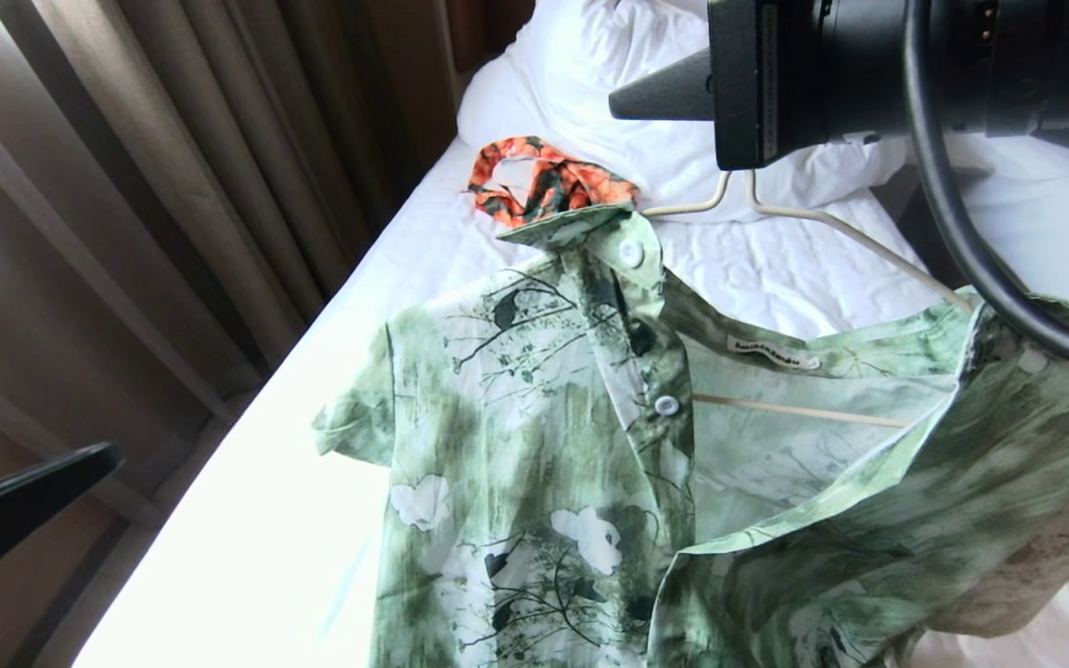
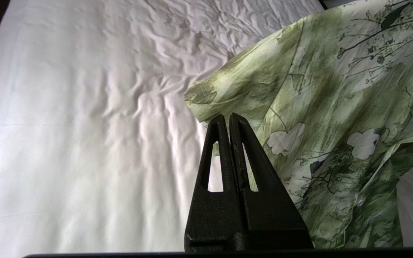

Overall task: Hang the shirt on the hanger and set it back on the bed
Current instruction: Take the clothes hanger out of the clothes

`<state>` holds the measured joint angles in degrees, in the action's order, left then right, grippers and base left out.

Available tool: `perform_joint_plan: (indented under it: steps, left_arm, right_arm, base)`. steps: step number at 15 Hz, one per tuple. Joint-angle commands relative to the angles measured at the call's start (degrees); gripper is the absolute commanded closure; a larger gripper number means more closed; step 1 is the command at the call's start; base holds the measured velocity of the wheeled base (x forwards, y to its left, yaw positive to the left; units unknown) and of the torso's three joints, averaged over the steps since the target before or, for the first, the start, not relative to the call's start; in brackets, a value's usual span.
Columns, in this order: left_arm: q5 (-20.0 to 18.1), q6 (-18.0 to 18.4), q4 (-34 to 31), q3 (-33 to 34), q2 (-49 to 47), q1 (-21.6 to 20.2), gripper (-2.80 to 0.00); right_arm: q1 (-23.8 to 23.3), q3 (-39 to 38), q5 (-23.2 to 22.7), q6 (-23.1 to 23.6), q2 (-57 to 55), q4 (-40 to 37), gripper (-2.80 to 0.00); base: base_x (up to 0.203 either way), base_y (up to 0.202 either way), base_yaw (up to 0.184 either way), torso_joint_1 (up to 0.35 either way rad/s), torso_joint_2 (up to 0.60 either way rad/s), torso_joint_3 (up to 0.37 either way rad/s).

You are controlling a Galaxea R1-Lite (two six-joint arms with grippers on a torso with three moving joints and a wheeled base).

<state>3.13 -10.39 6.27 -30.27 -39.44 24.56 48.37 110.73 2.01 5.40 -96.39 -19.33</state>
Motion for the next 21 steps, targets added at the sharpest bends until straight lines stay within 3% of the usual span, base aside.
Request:
perform_joint_plan:
  steps: [1, 8, 10, 16, 21]
  left_arm:
    - [0.0, 0.0, -1.9, 0.2, 4.8, -1.5, 0.00]
    - [-0.1, -0.2, -7.3, 3.8, 15.2, -3.5, 0.00]
    - [-0.6, -0.4, -7.3, 4.6, 15.9, -5.2, 0.00]
    - [-0.7, -0.5, -6.8, 5.7, 16.6, -5.2, 0.00]
    - [-0.8, -1.4, -6.7, 5.8, 16.5, -5.2, 0.00]
  right_arm:
    - [-0.1, 0.2, 0.0, 0.8, 0.2, 0.2, 0.00]
    - [-0.4, 0.4, 0.0, 4.6, 1.3, 4.1, 0.00]
    - [-0.8, 0.5, -0.1, 6.6, 1.2, 4.7, 0.00]
    - [-2.8, 0.7, -2.2, 7.7, 0.9, 6.8, 0.00]
    - [-4.5, 0.6, -2.7, 7.4, 1.1, 6.7, 0.00]
  base:
    - [0.000, 0.000, 0.000, 0.112, -0.48, -0.365]
    - [0.000, 0.000, 0.000, 0.154, -0.51, -0.363]
    - [0.000, 0.000, 0.000, 0.199, -0.56, -0.366]
    - [0.000, 0.000, 0.000, 0.223, -0.57, -0.355]
    - [0.000, 0.000, 0.000, 0.094, -0.24, -0.139]
